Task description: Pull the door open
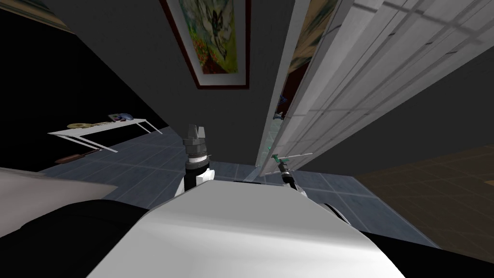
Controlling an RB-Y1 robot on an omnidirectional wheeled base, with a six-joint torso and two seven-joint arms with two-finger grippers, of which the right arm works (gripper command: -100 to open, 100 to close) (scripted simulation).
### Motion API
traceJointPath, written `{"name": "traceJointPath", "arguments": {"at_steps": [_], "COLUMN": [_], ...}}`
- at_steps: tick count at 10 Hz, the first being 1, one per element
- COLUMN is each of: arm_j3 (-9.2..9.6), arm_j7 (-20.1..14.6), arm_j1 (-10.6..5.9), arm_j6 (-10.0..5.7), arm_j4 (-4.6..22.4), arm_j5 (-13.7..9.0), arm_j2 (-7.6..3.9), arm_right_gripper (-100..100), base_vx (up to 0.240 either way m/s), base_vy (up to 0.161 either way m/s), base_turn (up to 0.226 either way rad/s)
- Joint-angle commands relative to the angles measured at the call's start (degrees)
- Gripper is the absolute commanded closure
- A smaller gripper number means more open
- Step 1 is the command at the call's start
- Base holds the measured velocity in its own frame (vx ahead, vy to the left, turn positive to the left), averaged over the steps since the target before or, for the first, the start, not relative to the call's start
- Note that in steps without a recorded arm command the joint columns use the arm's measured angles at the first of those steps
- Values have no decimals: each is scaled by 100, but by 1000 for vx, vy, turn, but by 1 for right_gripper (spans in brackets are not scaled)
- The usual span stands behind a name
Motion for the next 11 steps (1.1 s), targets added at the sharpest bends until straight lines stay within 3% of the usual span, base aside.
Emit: {"name": "traceJointPath", "arguments": {"at_steps": [1,11], "arm_j3": [31,23], "arm_j7": [-8,-11], "arm_j1": [5,6], "arm_j6": [-21,-29], "arm_j4": [24,40], "arm_j5": [16,5], "arm_j2": [45,37], "arm_right_gripper": [100,100], "base_vx": [-180,-147], "base_vy": [-13,-24], "base_turn": [-1,23]}}
